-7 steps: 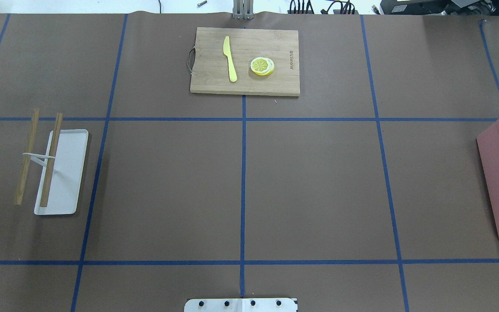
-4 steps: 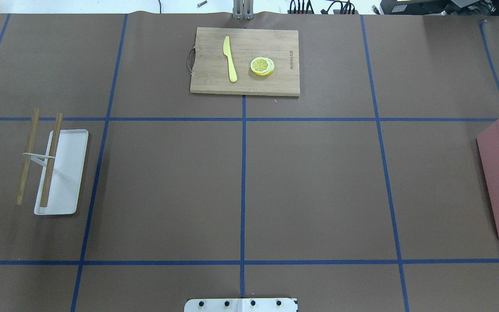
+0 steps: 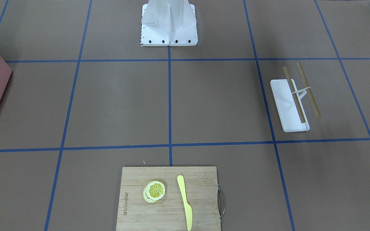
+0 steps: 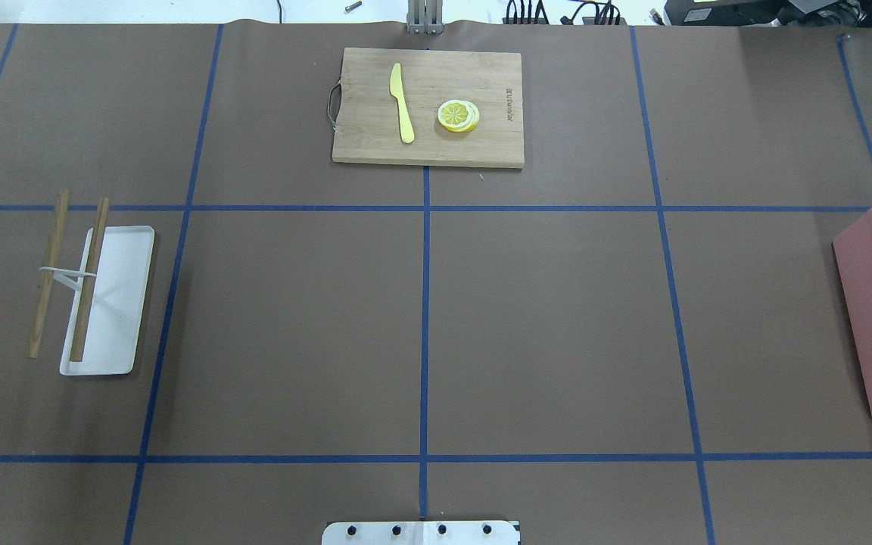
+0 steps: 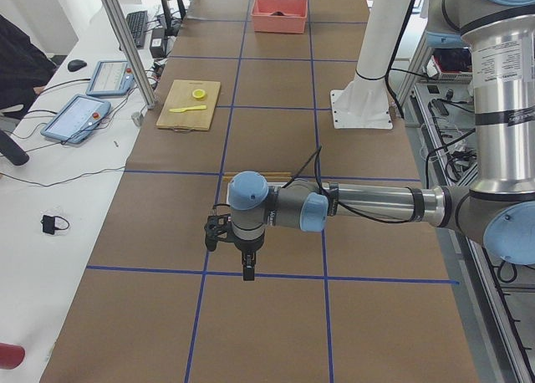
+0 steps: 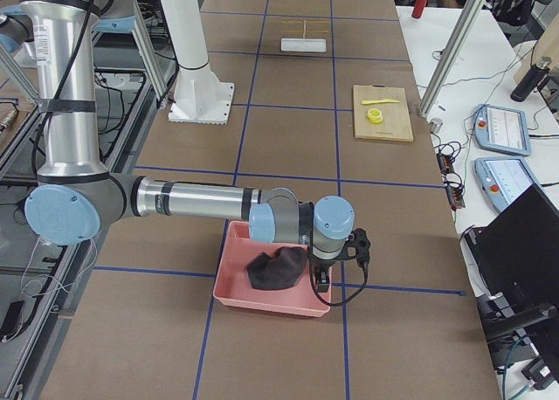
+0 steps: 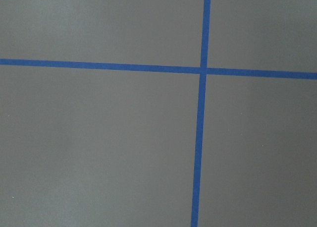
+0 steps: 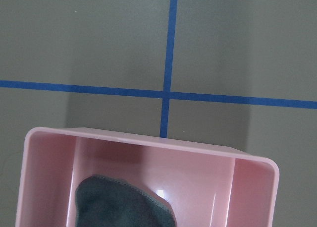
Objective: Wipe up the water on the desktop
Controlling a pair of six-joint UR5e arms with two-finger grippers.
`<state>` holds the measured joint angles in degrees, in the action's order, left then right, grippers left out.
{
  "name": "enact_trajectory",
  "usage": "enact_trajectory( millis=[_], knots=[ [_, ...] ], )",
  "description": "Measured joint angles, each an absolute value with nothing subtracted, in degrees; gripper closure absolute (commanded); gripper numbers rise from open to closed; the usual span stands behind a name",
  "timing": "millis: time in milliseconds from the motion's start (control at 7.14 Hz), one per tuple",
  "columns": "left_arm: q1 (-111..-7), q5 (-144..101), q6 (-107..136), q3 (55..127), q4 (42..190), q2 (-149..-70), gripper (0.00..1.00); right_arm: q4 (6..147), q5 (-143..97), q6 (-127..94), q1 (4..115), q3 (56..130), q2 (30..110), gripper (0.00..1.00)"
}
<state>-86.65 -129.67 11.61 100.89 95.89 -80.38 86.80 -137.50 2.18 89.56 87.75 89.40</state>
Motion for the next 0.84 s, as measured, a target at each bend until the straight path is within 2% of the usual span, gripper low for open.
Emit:
enact_trajectory(
  millis=[841],
  knots=[
    [-88.0,-129.1,11.6,96.8,95.5,-84.7,0.02,86.8,-138.4,2.1,89.6,85.4,88.5,0.00]
  ],
)
